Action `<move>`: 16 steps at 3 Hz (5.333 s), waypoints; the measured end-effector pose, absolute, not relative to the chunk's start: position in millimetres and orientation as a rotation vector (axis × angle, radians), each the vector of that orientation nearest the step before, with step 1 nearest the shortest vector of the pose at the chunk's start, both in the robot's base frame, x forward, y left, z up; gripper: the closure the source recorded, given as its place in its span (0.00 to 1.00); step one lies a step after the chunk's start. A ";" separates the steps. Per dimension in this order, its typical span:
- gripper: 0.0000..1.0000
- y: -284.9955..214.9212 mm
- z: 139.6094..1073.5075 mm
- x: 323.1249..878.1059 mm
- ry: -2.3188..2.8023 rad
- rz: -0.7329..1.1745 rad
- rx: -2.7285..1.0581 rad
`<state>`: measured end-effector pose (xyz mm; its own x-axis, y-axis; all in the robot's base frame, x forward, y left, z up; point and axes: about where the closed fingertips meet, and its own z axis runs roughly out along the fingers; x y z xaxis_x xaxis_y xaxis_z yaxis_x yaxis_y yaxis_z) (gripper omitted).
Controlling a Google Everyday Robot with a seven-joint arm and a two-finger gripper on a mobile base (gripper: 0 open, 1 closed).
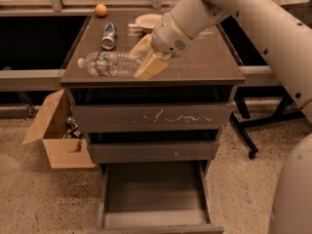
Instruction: Place water bottle into bottom drawer
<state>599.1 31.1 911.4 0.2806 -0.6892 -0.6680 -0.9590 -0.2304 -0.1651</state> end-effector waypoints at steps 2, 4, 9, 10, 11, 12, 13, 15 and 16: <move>1.00 10.1 822.9 500.7 1.526 0.775 -1.987; 1.00 3.0 801.2 490.8 1.498 0.798 -2.059; 1.00 -120.3 614.3 453.9 1.722 0.799 -2.006; 1.00 -138.7 545.8 457.9 1.759 0.784 -1.968; 1.00 -152.2 476.7 464.6 1.781 0.788 -1.929; 1.00 -158.6 385.5 474.6 1.804 0.863 -1.845; 1.00 -159.1 373.1 480.2 1.808 0.867 -1.839; 1.00 -166.4 318.0 522.7 1.778 0.839 -1.846; 0.82 -168.8 289.0 547.2 1.780 0.870 -1.812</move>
Offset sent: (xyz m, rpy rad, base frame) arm -0.1343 -0.0337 -0.1371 0.0502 0.1902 -0.0263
